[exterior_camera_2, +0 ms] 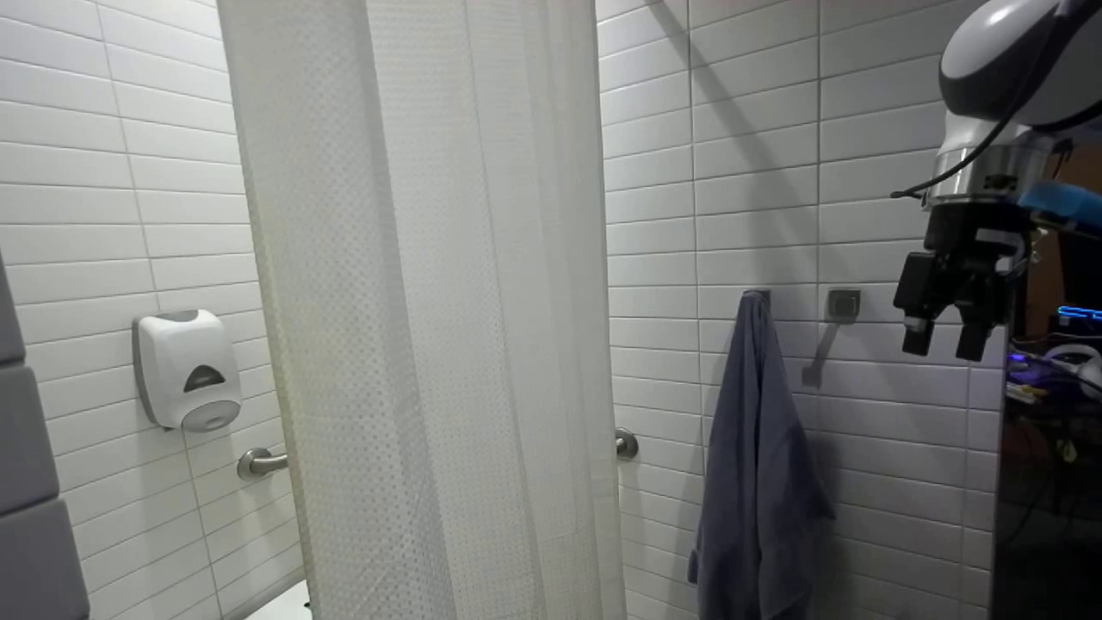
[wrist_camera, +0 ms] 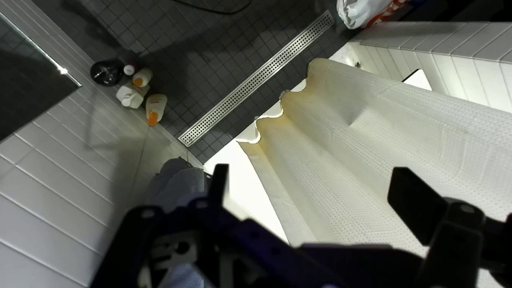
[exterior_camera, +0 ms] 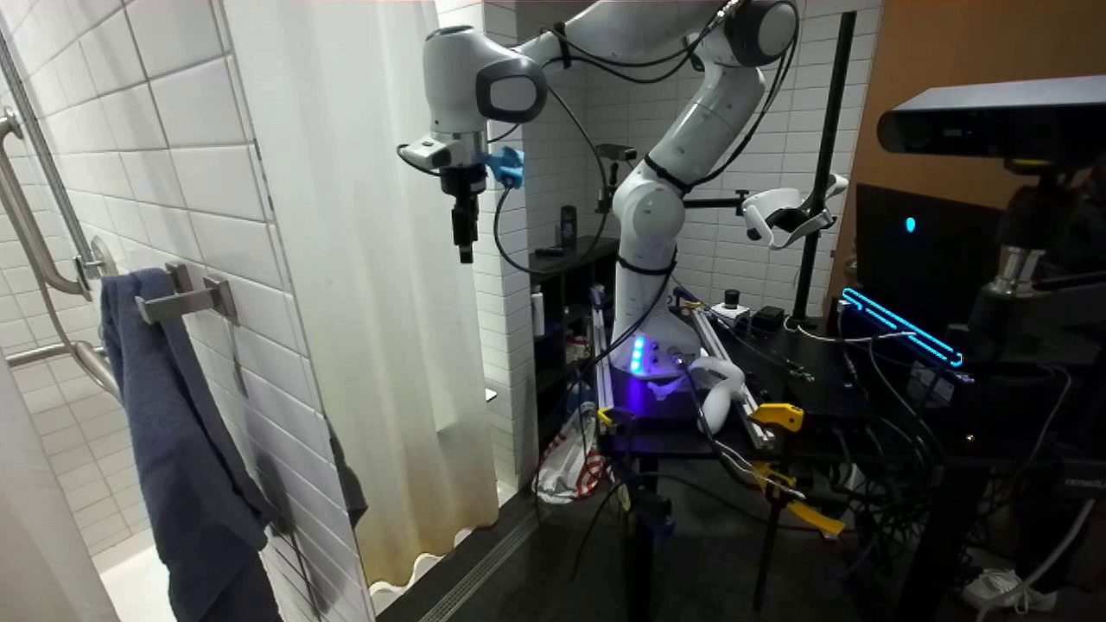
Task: Move the shower curtain to the left
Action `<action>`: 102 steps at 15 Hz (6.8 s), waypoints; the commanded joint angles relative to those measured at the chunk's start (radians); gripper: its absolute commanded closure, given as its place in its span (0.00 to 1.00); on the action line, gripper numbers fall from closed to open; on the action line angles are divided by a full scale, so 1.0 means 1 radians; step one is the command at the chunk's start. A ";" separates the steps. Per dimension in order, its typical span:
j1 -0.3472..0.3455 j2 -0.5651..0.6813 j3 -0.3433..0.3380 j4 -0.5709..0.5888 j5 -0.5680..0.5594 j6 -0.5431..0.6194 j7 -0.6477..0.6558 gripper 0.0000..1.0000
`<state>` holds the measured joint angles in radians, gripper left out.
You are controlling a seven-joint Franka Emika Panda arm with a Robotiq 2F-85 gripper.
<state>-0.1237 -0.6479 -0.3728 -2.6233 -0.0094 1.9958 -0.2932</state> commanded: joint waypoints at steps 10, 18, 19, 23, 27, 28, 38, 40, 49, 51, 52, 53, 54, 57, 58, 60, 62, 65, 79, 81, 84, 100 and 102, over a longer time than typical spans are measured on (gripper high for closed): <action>0.109 0.313 0.076 0.453 -0.049 0.009 -0.293 0.00; 0.144 0.488 0.103 0.639 0.203 0.275 -0.624 0.00; 0.114 0.463 0.126 0.601 0.153 0.275 -0.563 0.00; 0.113 0.483 0.132 0.624 0.187 0.275 -0.601 0.00; 0.113 0.483 0.132 0.625 0.187 0.275 -0.603 0.00; 0.115 0.498 0.131 0.642 0.201 0.266 -0.625 0.00; 0.095 0.706 0.178 0.957 0.463 0.124 -1.030 0.00; 0.069 0.756 0.200 1.031 0.507 0.075 -1.101 0.00; -0.040 0.963 0.315 1.330 0.521 -0.012 -1.206 0.00; -0.059 1.000 0.339 1.391 0.516 -0.043 -1.225 0.00; -0.065 1.025 0.351 1.427 0.511 -0.056 -1.228 0.00; -0.072 1.048 0.361 1.462 0.507 -0.071 -1.232 0.00; -0.078 1.068 0.371 1.497 0.502 -0.088 -1.230 0.00; -0.072 1.130 0.372 1.589 0.506 -0.125 -1.241 0.00; -0.074 1.153 0.376 1.623 0.503 -0.138 -1.246 0.00; -0.070 1.194 0.377 1.687 0.498 -0.161 -1.249 0.00; -0.067 1.239 0.380 1.757 0.494 -0.190 -1.256 0.00; -0.066 1.304 0.392 1.863 0.481 -0.235 -1.262 0.00; -0.027 1.424 0.364 2.044 0.437 -0.148 -1.123 0.00; -0.022 1.421 0.362 2.038 0.431 -0.124 -1.125 0.00; -0.020 1.432 0.370 2.044 0.433 -0.111 -1.137 0.00; -0.006 1.429 0.362 2.044 0.378 -0.133 -1.107 1.00; -0.008 1.422 0.361 2.036 0.372 -0.136 -1.103 0.99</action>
<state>-0.1401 0.7821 0.0039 -0.5986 0.3830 1.8757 -1.4199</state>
